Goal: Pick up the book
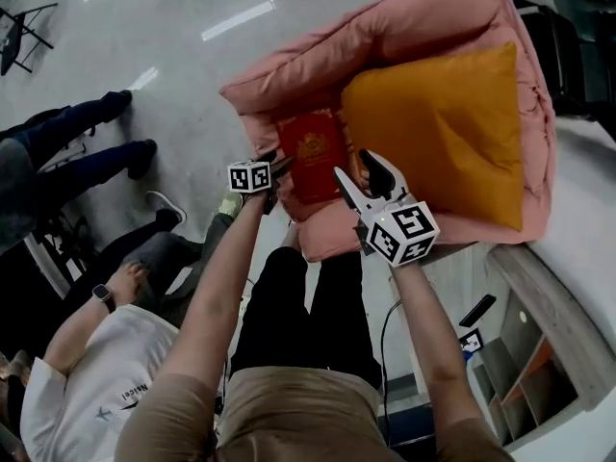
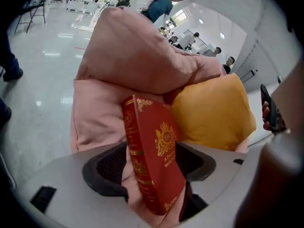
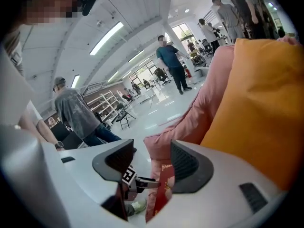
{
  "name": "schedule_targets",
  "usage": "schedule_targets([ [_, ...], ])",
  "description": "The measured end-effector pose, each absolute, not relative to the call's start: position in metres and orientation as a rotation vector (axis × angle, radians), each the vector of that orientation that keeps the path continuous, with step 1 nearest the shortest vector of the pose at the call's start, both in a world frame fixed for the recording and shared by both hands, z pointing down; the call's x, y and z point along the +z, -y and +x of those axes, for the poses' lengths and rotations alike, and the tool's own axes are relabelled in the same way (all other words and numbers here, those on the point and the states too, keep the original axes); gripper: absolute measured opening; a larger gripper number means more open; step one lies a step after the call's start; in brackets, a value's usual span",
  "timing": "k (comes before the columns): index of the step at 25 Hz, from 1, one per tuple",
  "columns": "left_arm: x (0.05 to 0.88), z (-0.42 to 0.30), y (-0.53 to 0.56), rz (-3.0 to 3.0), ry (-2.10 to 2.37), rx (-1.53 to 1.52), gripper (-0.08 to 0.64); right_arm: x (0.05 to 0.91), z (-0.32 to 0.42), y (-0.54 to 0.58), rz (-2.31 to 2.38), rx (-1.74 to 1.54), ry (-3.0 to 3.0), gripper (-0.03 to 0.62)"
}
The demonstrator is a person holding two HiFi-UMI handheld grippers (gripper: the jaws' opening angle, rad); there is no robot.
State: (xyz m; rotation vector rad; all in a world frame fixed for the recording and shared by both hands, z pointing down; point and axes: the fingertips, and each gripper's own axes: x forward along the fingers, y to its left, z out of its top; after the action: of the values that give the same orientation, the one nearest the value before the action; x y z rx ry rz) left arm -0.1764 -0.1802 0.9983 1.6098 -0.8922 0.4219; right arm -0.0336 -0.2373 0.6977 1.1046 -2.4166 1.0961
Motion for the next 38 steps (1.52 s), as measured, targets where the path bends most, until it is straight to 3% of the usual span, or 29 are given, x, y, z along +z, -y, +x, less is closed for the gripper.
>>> schedule_targets([
  [11,1.052,-0.152,0.183,1.565,0.744,0.325,0.37,0.731,-0.06,0.23,1.054,1.256,2.457,0.233],
  [19,1.017,-0.131,0.208,1.612,0.699,0.2,0.373,0.742,-0.065,0.241,1.1,1.29,2.435,0.233],
  [21,1.01,-0.121,0.206,1.554,0.695,0.152,0.359,0.742,-0.062,0.239,1.116,1.296,2.428,0.233],
  [23,1.013,-0.11,0.195,1.465,0.663,0.141,0.298,0.741,-0.059,0.236,1.126,1.304,2.427,0.233],
  [29,1.011,-0.044,0.184,1.36,0.606,0.144,0.277,0.736,-0.052,0.223,1.143,1.337,2.428,0.233],
  [33,1.002,-0.062,0.185,1.419,0.666,0.173,0.241,0.726,-0.047,0.215,1.173,1.302,2.418,0.233],
  [38,0.924,-0.091,0.18,1.658,0.651,0.212,0.236,0.693,-0.03,0.204,1.234,1.221,2.399,0.233],
])
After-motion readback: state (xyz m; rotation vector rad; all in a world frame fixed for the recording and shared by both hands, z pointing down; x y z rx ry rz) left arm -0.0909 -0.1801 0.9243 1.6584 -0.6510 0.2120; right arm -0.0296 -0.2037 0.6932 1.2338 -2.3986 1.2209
